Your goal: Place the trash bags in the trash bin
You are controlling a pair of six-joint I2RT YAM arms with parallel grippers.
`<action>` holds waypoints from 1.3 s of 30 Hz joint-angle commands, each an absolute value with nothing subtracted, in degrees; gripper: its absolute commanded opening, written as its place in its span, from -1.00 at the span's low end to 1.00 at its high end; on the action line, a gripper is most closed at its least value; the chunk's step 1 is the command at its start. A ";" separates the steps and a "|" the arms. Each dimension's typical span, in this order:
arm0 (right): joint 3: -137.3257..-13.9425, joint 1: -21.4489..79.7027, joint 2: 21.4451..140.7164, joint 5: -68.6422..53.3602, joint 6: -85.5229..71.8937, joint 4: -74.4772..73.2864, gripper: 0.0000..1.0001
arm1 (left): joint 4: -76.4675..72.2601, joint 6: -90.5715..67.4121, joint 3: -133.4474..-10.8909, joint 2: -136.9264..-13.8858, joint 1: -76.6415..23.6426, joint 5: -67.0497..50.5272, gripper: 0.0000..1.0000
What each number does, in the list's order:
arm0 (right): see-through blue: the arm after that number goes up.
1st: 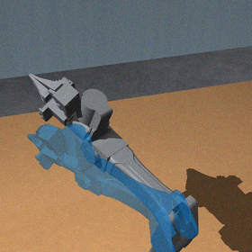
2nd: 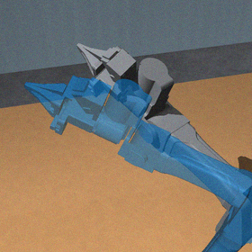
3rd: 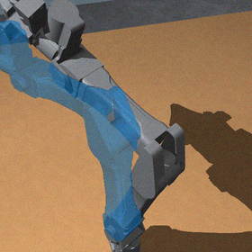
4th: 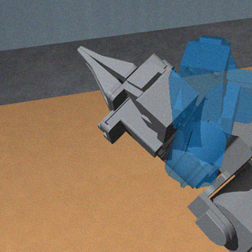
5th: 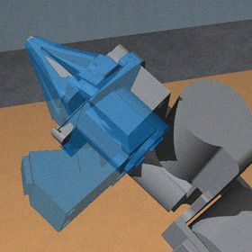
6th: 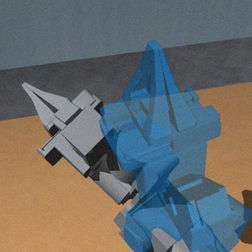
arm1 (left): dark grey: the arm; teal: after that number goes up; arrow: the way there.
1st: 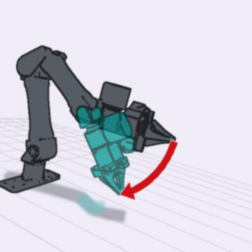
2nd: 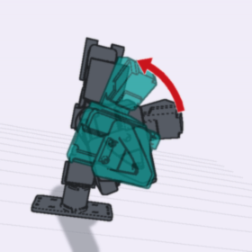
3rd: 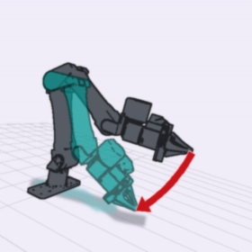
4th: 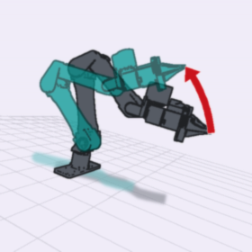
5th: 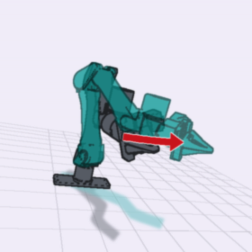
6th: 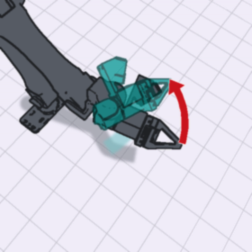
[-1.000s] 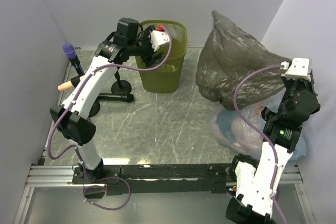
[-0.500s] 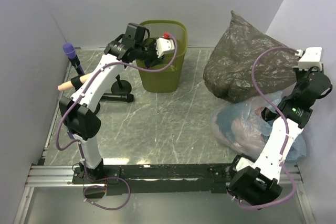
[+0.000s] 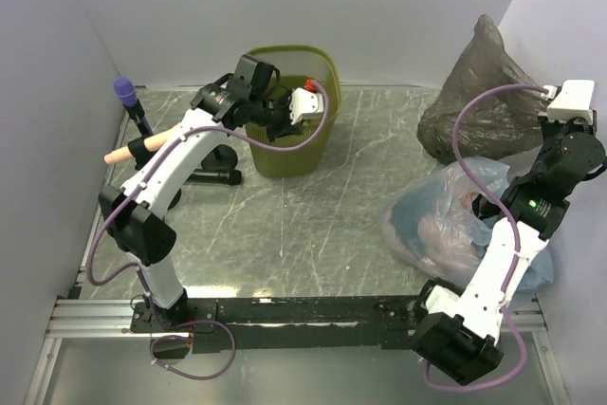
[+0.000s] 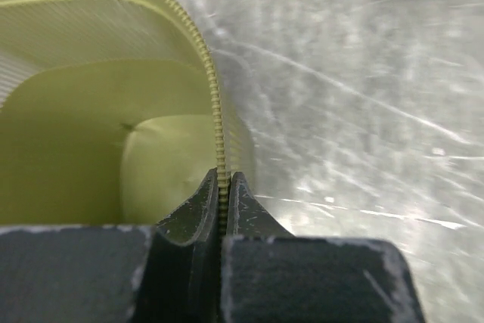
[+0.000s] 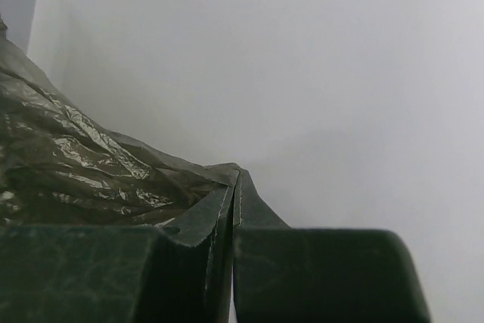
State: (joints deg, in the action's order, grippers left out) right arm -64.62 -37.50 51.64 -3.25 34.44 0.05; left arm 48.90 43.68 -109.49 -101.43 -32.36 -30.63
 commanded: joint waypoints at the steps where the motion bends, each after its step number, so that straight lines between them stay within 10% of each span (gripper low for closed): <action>1: -65.13 -37.79 52.47 -4.04 34.72 1.59 -1.00 | 51.14 43.69 -111.35 -95.63 -33.57 -37.52 -0.99; 33: -72.67 -37.09 48.51 -12.64 29.02 -9.38 -1.00 | 44.57 34.98 -102.66 -90.70 -39.55 -45.71 -0.98; 39: -76.46 -36.04 47.38 -29.50 18.57 -9.51 -1.00 | 42.72 34.72 -102.48 -89.48 -39.55 -43.07 -0.03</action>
